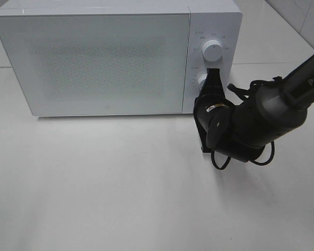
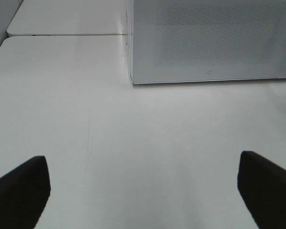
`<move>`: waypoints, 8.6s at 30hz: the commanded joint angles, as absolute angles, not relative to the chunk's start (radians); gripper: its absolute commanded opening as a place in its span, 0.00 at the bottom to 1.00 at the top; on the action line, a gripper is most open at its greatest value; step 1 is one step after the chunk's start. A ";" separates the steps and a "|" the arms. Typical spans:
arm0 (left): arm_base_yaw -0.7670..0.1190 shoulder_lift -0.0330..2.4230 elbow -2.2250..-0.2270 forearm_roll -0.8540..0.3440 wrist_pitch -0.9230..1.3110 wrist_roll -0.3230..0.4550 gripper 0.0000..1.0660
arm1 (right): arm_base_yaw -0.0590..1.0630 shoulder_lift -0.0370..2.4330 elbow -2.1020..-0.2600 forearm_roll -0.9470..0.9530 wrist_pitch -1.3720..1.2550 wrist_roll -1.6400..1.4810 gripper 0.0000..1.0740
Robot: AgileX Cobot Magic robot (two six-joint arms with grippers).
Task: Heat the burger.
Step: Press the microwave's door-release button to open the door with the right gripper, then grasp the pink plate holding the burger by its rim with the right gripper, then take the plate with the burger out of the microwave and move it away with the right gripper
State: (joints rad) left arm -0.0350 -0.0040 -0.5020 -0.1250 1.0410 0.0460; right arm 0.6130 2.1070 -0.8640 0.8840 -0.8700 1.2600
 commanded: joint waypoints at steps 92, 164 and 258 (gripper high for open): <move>-0.032 -0.024 -0.501 -0.129 1.038 0.047 0.94 | 0.551 1.829 -0.853 0.853 -0.215 0.315 0.00; -0.032 -0.024 -0.501 -0.129 1.038 0.047 0.94 | 0.633 1.628 -1.119 -0.114 0.577 -1.215 0.81; -0.032 -0.024 -0.501 -0.110 1.038 0.047 0.94 | 0.679 2.444 -2.016 -0.156 0.546 -1.026 0.00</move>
State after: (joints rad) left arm -0.0350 -0.0040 -0.5020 -0.1080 1.0410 0.0460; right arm 0.6710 2.4640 -2.0190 -0.1630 0.5230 -1.0260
